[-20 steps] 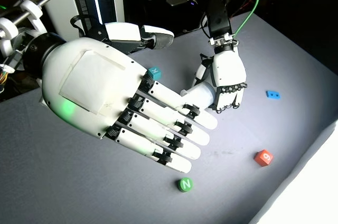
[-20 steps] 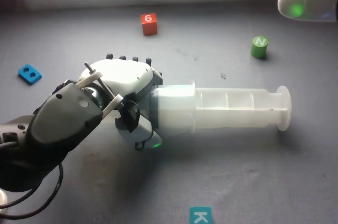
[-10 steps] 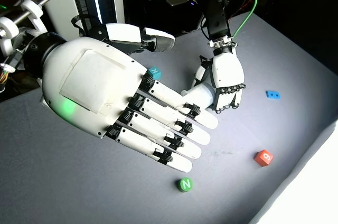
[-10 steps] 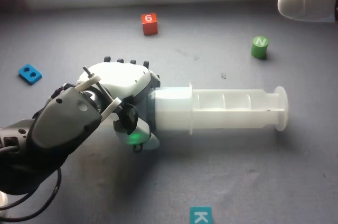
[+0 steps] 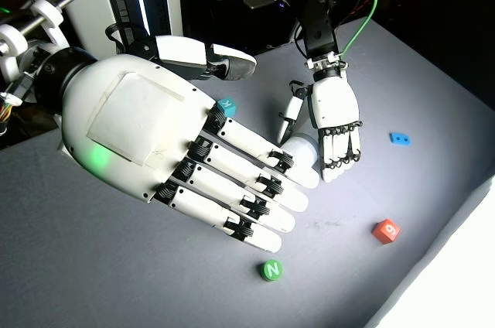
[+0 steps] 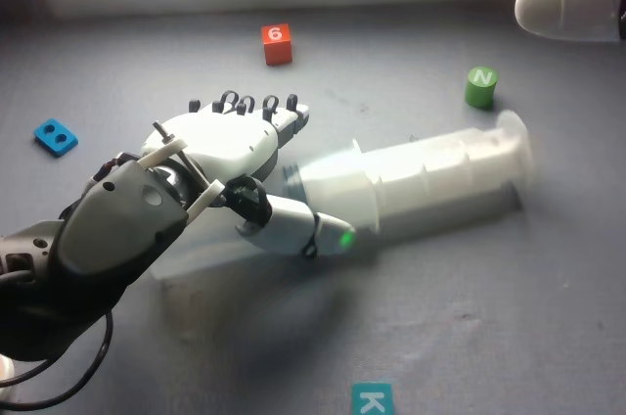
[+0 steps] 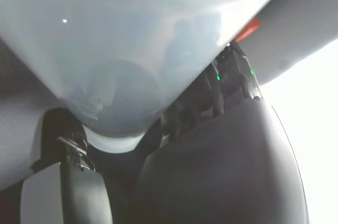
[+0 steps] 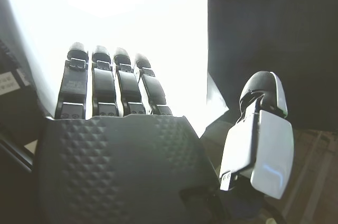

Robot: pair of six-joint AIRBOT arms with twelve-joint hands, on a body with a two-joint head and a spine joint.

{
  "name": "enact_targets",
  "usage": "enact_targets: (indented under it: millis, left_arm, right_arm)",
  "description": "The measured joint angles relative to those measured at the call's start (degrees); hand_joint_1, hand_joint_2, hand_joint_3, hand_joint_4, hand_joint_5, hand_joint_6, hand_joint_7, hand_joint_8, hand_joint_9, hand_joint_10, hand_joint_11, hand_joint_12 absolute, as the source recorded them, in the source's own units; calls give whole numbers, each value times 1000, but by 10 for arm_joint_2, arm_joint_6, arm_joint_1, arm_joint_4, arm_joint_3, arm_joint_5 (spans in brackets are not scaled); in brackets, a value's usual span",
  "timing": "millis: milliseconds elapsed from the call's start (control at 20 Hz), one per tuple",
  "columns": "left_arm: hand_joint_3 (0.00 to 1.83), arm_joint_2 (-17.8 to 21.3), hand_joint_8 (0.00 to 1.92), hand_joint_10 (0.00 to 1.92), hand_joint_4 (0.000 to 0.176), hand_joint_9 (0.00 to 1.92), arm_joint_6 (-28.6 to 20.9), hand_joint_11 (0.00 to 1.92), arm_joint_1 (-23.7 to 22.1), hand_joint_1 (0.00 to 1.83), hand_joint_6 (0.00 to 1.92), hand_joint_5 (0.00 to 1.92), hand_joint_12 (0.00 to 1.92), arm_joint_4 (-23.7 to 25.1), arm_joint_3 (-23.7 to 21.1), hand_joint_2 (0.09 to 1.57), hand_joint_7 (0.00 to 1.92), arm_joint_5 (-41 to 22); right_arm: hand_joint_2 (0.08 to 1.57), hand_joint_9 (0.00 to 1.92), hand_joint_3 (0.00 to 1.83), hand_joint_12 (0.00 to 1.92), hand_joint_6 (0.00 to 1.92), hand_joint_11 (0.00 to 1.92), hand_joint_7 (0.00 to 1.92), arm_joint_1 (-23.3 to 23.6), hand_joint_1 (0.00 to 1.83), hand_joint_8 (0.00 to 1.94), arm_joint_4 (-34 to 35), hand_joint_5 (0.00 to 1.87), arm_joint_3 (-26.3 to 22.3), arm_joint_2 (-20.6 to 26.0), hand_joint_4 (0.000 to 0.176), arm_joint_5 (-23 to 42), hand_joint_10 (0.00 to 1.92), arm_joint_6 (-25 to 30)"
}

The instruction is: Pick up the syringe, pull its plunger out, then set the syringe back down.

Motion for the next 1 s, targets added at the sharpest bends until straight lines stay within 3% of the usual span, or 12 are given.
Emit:
enact_targets:
  millis: [300, 450, 650, 700, 750, 800, 850, 900, 950, 1000]
  left_arm:
    - [0, 13, 0, 0, 0, 0, 12, 0, -17, 96, 0, 0, 201, 0, -6, 714, 0, 4]
    - [0, 20, 0, 0, 0, 0, 26, 0, -38, 122, 0, 0, 115, -2, -9, 709, 0, 18]
    - [10, 33, 2, 4, 0, 9, 68, 27, -78, 27, 0, 0, 78, -22, -21, 745, 4, 45]
    - [5, 40, 16, 20, 0, 140, 82, 96, -90, 88, 7, 108, 124, -30, -24, 756, 147, 55]
    - [3, 45, 25, 30, 0, 279, 90, 149, -97, 163, 8, 233, 170, -36, -27, 784, 314, 61]
    - [0, 54, 169, 198, 0, 490, 110, 227, -111, 221, 117, 415, 520, -44, -30, 865, 522, 71]
    - [9, 63, 241, 289, 0, 513, 126, 182, -123, 229, 165, 444, 752, -50, -34, 855, 550, 79]
    - [8, 73, 1441, 1534, 0, 293, 142, 241, -135, 194, 1447, 286, 1687, -64, -40, 940, 248, 88]
    - [19, 83, 1825, 1844, 0, 420, 161, 449, -144, 147, 1774, 352, 1874, -77, -45, 1011, 390, 100]
    - [18, 90, 1902, 1906, 0, 738, 179, 780, -152, 120, 1892, 624, 1912, -88, -50, 1066, 719, 111]
  right_arm:
    - [905, 0, 13, 0, 0, 0, 0, -1, 155, 0, 0, 0, 0, 0, 0, 0, 0, 0]
    - [909, 0, 11, 0, 0, 0, 0, -1, 134, 0, 0, 0, 0, 0, 0, 0, 0, 0]
    - [865, 0, 0, 0, 0, 0, 0, -4, 45, 0, 0, 0, 0, 0, 0, 0, 0, 0]
    - [848, 10, 0, 14, 0, 30, 0, -4, 20, 0, 0, 0, -1, 0, 0, 1, 4, 0]
    - [831, 48, 12, 195, 0, 5, 39, -4, 57, 5, 0, 8, -1, 0, 0, 0, 15, 0]
    - [840, 262, 8, 699, 32, 0, 290, -4, 181, 68, -6, 190, -1, 0, 0, 0, 136, 0]
    - [840, 308, 4, 869, 34, 0, 349, -11, 211, 76, -15, 232, -1, 0, 0, 10, 170, 0]
    - [913, 215, 4, 1711, 1259, 50, 232, -18, 254, 1547, -19, 229, -1, 0, 0, 16, 1571, -1]
    - [948, 350, 8, 1879, 1789, 319, 315, -24, 303, 1862, -19, 330, -1, 0, 0, 16, 1851, 0]
    - [981, 391, 14, 1913, 1895, 440, 340, -26, 278, 1925, -20, 381, -1, 0, 0, 14, 1907, -1]
